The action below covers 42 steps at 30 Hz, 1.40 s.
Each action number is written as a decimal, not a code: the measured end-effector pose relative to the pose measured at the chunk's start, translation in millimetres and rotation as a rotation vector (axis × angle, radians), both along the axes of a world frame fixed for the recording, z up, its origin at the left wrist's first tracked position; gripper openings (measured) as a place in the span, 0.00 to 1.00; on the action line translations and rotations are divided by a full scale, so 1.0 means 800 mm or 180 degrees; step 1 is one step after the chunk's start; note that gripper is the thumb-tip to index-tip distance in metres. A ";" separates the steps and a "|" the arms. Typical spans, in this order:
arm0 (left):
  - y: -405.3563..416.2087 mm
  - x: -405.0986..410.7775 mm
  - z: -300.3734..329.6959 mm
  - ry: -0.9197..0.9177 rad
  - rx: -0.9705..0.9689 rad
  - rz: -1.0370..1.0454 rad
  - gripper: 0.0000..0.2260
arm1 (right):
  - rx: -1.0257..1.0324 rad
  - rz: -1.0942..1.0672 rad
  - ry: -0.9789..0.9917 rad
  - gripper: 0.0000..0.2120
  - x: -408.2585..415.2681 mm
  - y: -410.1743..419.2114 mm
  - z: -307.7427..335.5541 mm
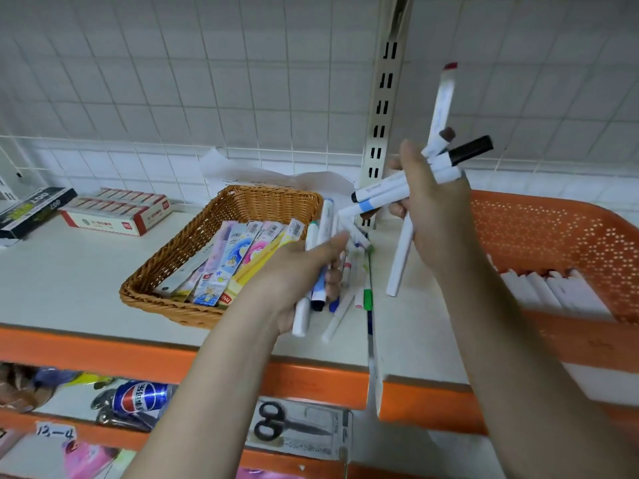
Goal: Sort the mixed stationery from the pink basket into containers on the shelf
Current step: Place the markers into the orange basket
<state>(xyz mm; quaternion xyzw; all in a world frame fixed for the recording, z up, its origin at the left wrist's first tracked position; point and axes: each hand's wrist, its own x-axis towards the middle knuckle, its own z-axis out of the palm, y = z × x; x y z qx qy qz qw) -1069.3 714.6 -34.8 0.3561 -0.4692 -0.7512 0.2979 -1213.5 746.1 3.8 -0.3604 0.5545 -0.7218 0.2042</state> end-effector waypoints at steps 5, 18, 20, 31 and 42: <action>-0.011 -0.042 0.031 0.1046 0.1220 -0.0361 0.15 | -0.0677 0.0359 0.1636 0.07 0.003 0.009 -0.019; -0.033 -0.090 0.022 0.0869 0.1164 -0.0527 0.19 | 0.0881 -0.0018 0.2234 0.14 -0.025 0.067 -0.015; -0.034 -0.094 0.017 0.0672 0.0980 -0.0289 0.22 | 0.0918 0.0006 0.2048 0.14 -0.033 0.083 -0.009; 0.008 -0.154 0.035 0.0556 -0.0506 0.0060 0.13 | 0.0585 0.0554 -0.0932 0.08 -0.111 0.112 0.029; 0.088 -0.236 0.052 0.0386 -0.1313 0.1027 0.11 | 0.1527 0.0781 0.1513 0.08 -0.189 0.174 0.021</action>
